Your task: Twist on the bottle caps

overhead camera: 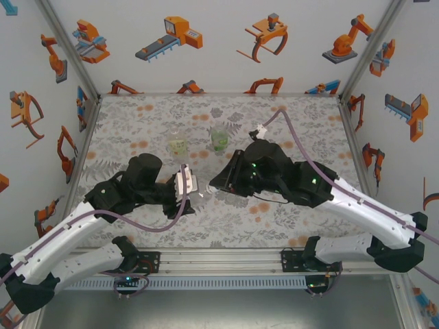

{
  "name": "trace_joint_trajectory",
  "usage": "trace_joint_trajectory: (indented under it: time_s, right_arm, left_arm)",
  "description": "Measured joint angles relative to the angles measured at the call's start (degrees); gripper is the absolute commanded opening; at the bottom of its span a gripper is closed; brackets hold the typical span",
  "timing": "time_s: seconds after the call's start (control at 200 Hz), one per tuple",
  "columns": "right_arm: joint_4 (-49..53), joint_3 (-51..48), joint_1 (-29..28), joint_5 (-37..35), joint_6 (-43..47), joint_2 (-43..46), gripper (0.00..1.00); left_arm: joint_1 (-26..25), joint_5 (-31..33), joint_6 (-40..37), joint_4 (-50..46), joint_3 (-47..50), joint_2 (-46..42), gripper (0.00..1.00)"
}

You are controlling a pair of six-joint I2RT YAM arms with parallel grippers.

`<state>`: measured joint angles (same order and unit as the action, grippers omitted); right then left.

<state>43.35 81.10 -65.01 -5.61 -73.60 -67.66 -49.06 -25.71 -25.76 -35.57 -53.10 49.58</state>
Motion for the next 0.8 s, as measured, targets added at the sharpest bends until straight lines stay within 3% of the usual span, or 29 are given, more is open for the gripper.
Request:
trace_joint_trajectory:
  time_s: [0.16,0.366,0.596,0.801]
  right_arm:
    - [1.70,2.49,0.00,0.24,1.25,-0.66,0.49]
    - [1.75,7.08,-0.07,0.57,11.45,-0.90,0.66]
    - [-3.30,7.50,0.04,2.03,33.92,2.93,0.65]
    - [-5.01,8.55,0.07,10.99,59.95,3.69,0.63]
  left_arm:
    - [0.00,-1.29,-0.04,1.62,0.00,-0.11,0.00]
    - [-0.04,-4.15,0.00,4.70,-0.04,-1.18,0.00]
    - [-0.04,-7.72,0.00,4.74,-0.04,-2.05,0.00]
    - [-0.04,-10.12,0.04,4.70,-0.15,-2.16,0.00]
